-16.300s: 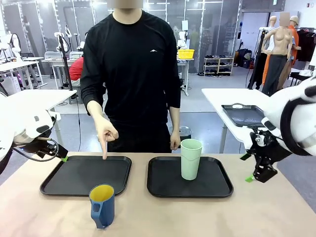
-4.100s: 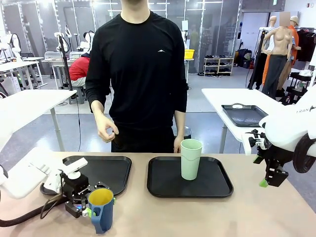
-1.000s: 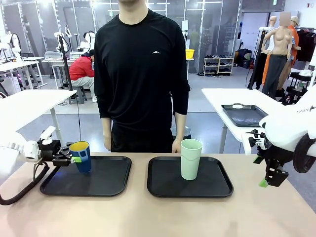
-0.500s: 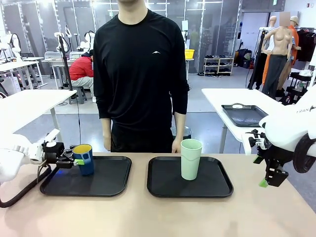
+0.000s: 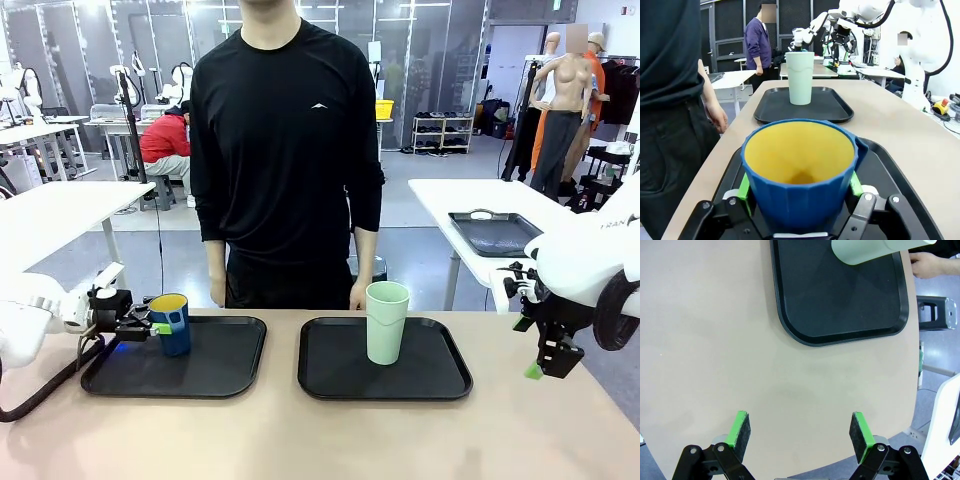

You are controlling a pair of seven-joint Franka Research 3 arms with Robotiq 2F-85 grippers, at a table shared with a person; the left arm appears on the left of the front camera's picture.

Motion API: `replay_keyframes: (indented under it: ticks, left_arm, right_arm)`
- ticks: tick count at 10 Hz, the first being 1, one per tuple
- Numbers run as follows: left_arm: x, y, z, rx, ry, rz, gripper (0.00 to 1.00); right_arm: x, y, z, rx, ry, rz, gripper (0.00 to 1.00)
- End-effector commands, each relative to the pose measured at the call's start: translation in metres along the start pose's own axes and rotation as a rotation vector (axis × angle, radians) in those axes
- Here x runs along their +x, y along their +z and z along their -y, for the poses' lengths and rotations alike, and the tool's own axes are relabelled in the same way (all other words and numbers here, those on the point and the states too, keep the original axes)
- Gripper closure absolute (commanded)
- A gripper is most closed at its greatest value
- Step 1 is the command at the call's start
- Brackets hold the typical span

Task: Sort and store the cups by type.
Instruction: Pick up the Handle plastic cup and place it into the empty Flat Tray.

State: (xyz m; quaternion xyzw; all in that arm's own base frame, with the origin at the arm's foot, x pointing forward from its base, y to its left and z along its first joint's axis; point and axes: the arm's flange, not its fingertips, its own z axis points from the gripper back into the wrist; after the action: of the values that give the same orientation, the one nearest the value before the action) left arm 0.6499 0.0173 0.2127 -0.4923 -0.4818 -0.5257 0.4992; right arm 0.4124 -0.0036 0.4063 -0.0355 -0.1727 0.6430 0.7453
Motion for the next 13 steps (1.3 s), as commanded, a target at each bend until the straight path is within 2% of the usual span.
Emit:
replay_keyframes:
  ticks: [1, 2, 3, 8, 13]
  left_arm:
    - [-0.013, 0.001, -0.009, -0.021, 0.037, -0.024, 0.20]
    - [-0.014, 0.000, -0.009, -0.020, 0.045, -0.024, 0.20]
    - [-0.015, 0.001, -0.009, -0.021, 0.054, -0.027, 0.01]
    - [-0.013, 0.012, -0.007, -0.005, 0.071, -0.030, 0.00]
    - [-0.008, 0.049, 0.006, 0.089, 0.067, -0.041, 0.00]
  right_arm:
    - [0.002, -0.003, -0.001, -0.012, -0.019, -0.016, 0.00]
    - [0.002, -0.003, -0.001, -0.012, -0.019, -0.016, 0.00]
    - [0.002, -0.003, -0.001, -0.012, -0.019, -0.016, 0.00]
    - [0.002, -0.003, -0.001, -0.012, -0.019, -0.016, 0.00]
    - [0.002, -0.003, -0.001, -0.012, -0.019, -0.016, 0.00]
